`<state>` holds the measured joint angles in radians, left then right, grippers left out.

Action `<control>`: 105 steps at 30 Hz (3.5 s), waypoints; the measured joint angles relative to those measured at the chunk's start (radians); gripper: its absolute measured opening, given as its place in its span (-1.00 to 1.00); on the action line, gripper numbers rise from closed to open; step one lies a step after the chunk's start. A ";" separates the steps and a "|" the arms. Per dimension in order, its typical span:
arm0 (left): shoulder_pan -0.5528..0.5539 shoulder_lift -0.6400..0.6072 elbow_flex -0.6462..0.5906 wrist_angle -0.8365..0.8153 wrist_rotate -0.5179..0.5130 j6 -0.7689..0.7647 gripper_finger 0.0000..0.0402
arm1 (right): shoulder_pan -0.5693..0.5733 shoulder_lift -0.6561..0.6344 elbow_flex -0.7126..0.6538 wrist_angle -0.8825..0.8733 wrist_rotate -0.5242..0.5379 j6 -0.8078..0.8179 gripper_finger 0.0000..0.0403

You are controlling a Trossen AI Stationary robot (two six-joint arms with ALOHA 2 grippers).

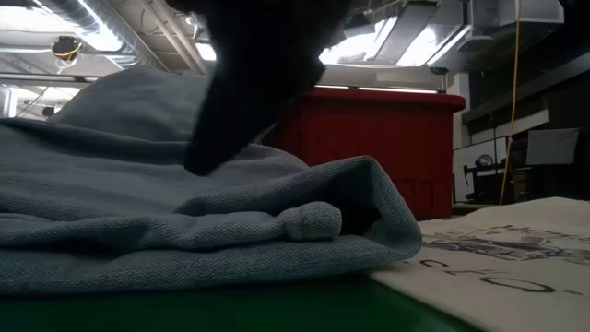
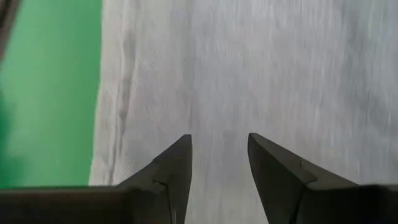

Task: Fold Laundry from Bin
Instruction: Fold the blue jeans

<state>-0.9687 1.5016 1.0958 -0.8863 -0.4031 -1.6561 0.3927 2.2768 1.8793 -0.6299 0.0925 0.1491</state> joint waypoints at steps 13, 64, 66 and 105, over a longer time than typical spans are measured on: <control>0.195 -0.121 0.000 -0.319 0.034 0.279 -0.66 | 0.000 0.000 0.000 0.055 0.001 -0.028 -0.23; 0.358 -0.082 -0.315 -0.245 0.058 0.410 -0.55 | -0.010 0.091 -0.007 0.031 -0.026 -0.019 -0.23; 0.360 -0.082 -0.343 -0.229 0.039 0.375 -0.55 | -0.007 0.090 -0.008 0.031 -0.024 -0.023 -0.23; 0.308 -0.084 -0.309 -0.243 0.133 0.249 -0.56 | -0.007 0.093 -0.010 0.030 -0.029 -0.025 -0.23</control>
<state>-0.6612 1.4181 0.7869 -1.1292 -0.2703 -1.4076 0.3855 2.3695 1.8690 -0.6003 0.0631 0.1238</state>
